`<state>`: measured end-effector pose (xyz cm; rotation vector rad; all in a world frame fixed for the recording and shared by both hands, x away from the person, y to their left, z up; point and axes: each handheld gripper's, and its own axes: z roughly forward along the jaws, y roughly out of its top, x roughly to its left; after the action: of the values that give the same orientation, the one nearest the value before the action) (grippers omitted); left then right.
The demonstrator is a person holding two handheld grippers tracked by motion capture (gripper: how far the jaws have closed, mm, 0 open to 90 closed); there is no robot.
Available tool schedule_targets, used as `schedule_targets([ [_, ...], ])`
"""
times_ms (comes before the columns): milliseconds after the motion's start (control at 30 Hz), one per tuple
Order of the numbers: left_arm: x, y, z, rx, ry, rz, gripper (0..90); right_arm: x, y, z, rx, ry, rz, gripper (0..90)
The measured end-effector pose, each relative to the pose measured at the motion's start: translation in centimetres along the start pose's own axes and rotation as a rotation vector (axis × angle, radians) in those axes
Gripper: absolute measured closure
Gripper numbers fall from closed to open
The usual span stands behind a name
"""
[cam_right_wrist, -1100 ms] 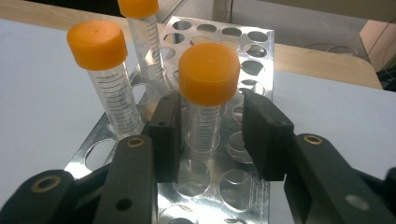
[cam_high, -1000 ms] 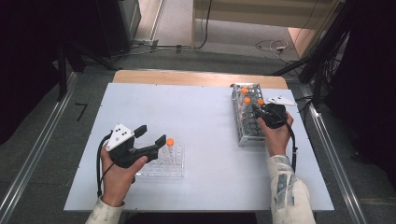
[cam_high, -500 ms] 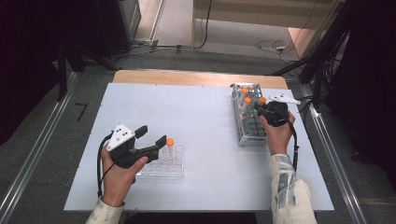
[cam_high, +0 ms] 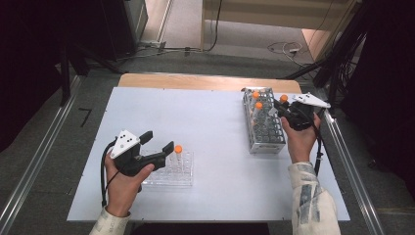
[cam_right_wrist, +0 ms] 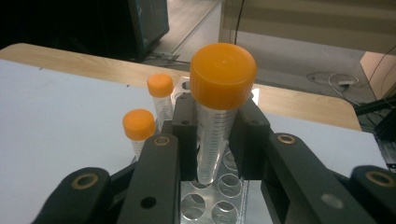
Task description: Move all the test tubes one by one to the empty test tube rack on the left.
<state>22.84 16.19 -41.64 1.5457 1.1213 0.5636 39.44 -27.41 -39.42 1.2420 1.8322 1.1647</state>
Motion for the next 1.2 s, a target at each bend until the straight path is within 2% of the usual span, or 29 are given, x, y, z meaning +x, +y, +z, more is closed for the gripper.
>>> schedule_targets([
  [233,-0.1,0.1,-0.2,-0.005,-0.002,0.002,18.0,0.7,0.0,-2.0,-0.008,0.023,-0.014,71.5],
  [500,-0.2,0.2,-0.2,-0.001,-0.004,0.004,18.0,2.3,-0.6,-4.0,-0.016,0.096,-0.027,71.4],
  [667,-0.4,0.2,-0.2,-0.006,-0.005,0.003,18.0,3.9,-1.1,-4.9,-0.019,0.163,-0.036,71.4],
  [967,-0.8,0.3,-0.3,-0.005,-0.019,0.012,18.0,7.1,-2.5,-5.7,-0.001,0.268,-0.089,71.4],
  [1200,-1.1,0.5,-0.5,-0.014,-0.028,0.015,18.0,9.7,-3.7,-5.8,0.039,0.345,-0.13,71.4],
])
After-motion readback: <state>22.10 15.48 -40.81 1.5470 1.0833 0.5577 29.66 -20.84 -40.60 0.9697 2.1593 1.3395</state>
